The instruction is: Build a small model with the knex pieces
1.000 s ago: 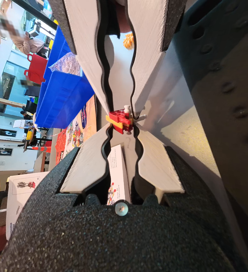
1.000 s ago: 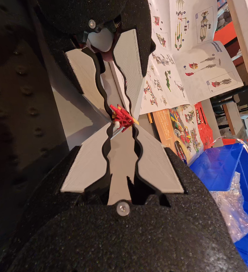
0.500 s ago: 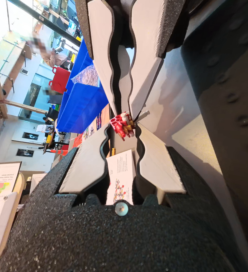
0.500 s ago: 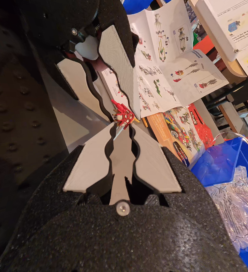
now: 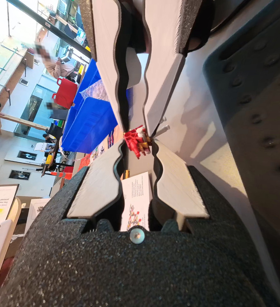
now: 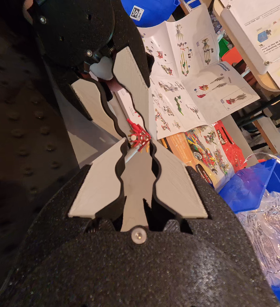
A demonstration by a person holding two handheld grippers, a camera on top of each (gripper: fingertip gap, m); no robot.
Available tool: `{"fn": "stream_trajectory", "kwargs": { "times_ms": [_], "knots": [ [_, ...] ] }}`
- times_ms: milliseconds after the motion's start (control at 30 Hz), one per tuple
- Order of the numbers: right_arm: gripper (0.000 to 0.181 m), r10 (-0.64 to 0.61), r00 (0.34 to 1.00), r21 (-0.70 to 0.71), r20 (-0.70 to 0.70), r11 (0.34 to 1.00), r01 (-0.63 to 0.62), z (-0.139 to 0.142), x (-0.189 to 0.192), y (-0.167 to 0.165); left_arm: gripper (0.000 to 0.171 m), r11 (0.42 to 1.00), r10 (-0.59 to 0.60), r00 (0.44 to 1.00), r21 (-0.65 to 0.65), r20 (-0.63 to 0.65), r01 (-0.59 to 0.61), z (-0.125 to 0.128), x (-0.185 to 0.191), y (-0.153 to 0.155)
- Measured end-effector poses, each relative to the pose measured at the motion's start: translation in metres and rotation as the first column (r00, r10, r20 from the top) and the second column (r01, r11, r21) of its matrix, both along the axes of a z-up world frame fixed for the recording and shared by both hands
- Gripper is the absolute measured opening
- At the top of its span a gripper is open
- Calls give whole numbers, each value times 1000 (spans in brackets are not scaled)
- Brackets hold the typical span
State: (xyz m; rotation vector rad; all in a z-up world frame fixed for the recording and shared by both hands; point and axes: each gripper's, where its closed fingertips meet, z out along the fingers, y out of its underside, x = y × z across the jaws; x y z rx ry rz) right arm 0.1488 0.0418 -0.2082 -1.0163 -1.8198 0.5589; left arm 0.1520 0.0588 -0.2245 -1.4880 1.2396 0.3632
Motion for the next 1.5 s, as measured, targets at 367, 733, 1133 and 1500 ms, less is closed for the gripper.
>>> {"fn": "stream_trajectory", "kwargs": {
  "times_ms": [367, 733, 1133, 1500],
  "knots": [
    [26, -34, 999, 75, 6, 997, 33, -7, -7, 0, 25, 999, -3, 1000, -37, -21, 2, -7, 1, -1],
    [26, -92, 995, 66, 45, 994, 89, -20, -5, 3, 25, 996, -6, 999, -94, -37, 3, -22, 1, 1],
    [27, -100, 989, 3, 106, 995, 100, -26, 2, 4, 25, 996, -9, 998, -89, -69, 3, -26, 2, 3],
    [24, -122, 980, -46, 156, 990, 131, -40, -1, 5, 25, 991, -1, 994, -137, -113, -14, -41, 1, 2]
  ]
}}
